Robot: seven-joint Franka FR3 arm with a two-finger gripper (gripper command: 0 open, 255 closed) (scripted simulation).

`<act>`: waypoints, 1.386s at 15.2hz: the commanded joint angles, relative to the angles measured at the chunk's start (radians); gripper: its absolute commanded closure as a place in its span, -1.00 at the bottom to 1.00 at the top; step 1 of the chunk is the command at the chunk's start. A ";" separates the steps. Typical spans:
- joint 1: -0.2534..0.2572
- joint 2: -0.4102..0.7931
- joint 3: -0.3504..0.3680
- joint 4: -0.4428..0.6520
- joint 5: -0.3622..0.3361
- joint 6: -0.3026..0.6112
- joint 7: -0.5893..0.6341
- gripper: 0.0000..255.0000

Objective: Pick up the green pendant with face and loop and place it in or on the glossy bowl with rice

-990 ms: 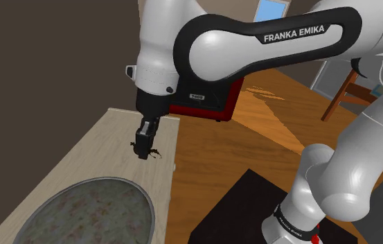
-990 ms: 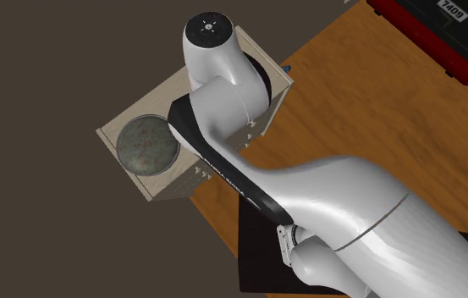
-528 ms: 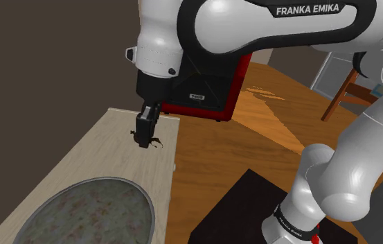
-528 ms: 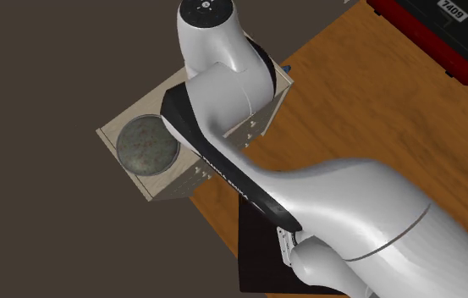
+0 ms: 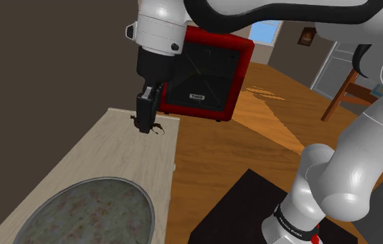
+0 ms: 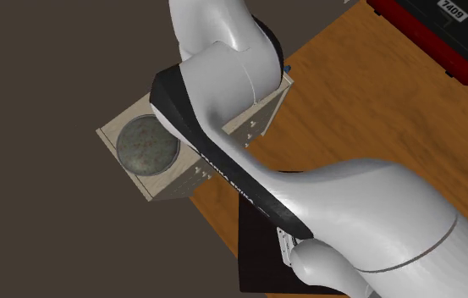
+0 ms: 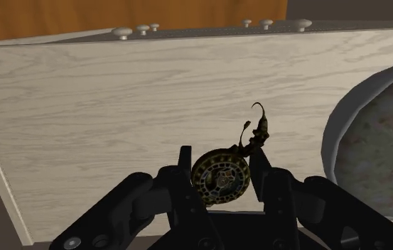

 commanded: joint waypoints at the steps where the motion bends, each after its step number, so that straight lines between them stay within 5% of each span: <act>1: 0.000 0.005 0.000 0.033 -0.002 -0.029 0.004 1.00; 7: -0.001 0.018 0.000 0.119 -0.007 -0.102 0.010 1.00; 21: 0.161 0.213 0.213 0.351 -0.101 -0.136 0.392 1.00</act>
